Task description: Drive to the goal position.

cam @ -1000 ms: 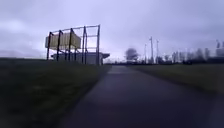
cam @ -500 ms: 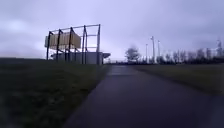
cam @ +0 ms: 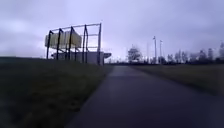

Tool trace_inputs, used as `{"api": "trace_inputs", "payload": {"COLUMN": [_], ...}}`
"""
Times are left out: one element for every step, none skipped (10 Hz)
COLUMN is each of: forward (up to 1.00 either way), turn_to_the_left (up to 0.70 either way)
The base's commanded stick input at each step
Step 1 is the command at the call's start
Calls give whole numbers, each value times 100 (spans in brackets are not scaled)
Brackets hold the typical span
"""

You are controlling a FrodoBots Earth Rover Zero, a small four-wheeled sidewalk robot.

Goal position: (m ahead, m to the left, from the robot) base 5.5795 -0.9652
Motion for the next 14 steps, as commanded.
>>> {"api": "trace_inputs", "payload": {"forward": [100,100,100,100,100,100,100,100,100,100,100,100,100,100], "turn_to_the_left": [-37,-23,-11,-5,0,0,0,0,0,0,0,0,0,0]}}
